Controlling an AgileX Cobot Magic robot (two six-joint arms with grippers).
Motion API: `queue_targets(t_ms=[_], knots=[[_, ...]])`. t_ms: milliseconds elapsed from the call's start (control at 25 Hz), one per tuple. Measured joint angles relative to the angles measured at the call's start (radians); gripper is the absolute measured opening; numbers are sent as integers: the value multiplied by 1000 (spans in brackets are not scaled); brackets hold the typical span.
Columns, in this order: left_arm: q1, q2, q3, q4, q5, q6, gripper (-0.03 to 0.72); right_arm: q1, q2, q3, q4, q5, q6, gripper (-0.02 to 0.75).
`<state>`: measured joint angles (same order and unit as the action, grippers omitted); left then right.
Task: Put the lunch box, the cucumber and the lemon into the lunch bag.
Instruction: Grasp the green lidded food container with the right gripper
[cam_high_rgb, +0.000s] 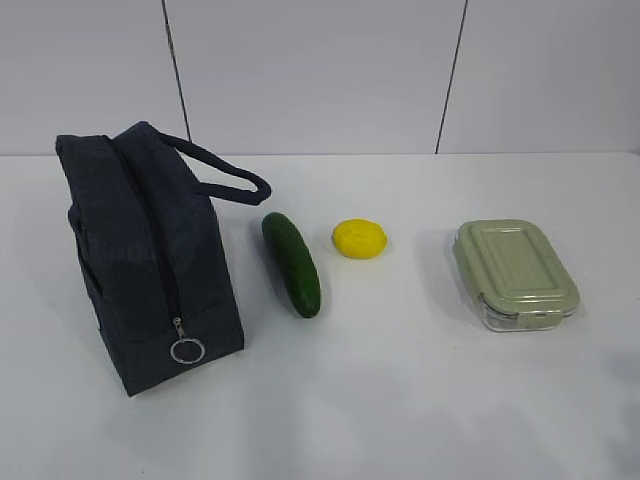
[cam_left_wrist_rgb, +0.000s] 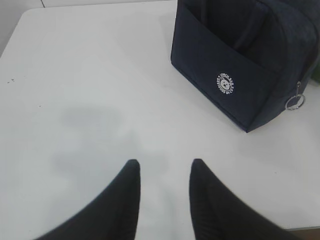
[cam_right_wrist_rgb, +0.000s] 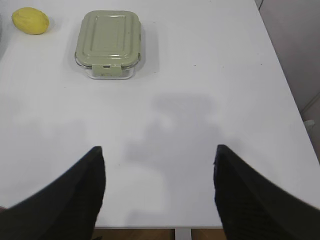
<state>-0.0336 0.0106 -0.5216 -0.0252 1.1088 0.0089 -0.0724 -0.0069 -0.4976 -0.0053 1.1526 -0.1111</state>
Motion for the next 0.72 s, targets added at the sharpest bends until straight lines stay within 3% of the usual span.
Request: queue_targets(t_ms=[720], knots=[[0, 0, 0, 0, 0, 0, 242, 0, 0, 0, 0, 0, 0, 515]])
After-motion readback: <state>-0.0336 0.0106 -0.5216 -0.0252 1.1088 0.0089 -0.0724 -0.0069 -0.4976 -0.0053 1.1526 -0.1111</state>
